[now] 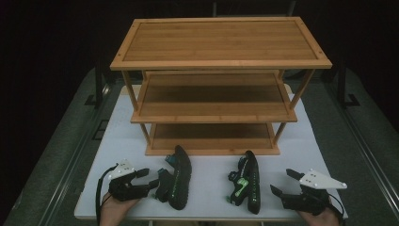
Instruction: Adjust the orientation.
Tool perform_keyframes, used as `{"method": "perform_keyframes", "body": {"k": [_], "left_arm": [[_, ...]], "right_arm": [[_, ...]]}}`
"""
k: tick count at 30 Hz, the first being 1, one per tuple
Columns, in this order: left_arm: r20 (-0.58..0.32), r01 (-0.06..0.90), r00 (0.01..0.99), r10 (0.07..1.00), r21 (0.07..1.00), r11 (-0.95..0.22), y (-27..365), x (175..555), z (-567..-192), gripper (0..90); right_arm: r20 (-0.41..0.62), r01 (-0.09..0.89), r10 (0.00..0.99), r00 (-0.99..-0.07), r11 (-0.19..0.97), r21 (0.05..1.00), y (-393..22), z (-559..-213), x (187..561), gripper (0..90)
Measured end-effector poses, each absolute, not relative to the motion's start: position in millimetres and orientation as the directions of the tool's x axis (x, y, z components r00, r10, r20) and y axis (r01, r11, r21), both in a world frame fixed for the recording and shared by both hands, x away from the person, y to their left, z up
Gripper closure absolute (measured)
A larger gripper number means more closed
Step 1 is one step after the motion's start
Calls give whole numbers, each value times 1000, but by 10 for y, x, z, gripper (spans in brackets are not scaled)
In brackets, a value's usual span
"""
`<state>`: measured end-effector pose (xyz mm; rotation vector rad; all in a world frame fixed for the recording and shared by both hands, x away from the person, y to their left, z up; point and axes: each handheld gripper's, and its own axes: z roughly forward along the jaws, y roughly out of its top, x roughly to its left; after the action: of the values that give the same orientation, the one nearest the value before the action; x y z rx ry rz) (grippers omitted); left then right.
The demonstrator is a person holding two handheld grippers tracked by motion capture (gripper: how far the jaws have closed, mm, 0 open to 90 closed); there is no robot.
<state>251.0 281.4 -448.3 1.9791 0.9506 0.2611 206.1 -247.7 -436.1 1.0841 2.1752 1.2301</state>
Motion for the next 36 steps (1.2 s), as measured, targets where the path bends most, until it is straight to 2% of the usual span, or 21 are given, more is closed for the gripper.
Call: {"method": "perform_keyframes", "body": {"k": [18, 36], "left_arm": [[-182, 511, 729, 660, 787, -347, 2584, 2580, -4442, 642], [-206, 479, 757, 620, 820, -313, 2474, 2578, -4281, 607]], "right_arm": [[18, 418, 788, -615, 307, 855, -2459, -4360, 2059, 186], [9, 407, 790, -613, 306, 861, -2444, -4332, 2040, 187]]}}
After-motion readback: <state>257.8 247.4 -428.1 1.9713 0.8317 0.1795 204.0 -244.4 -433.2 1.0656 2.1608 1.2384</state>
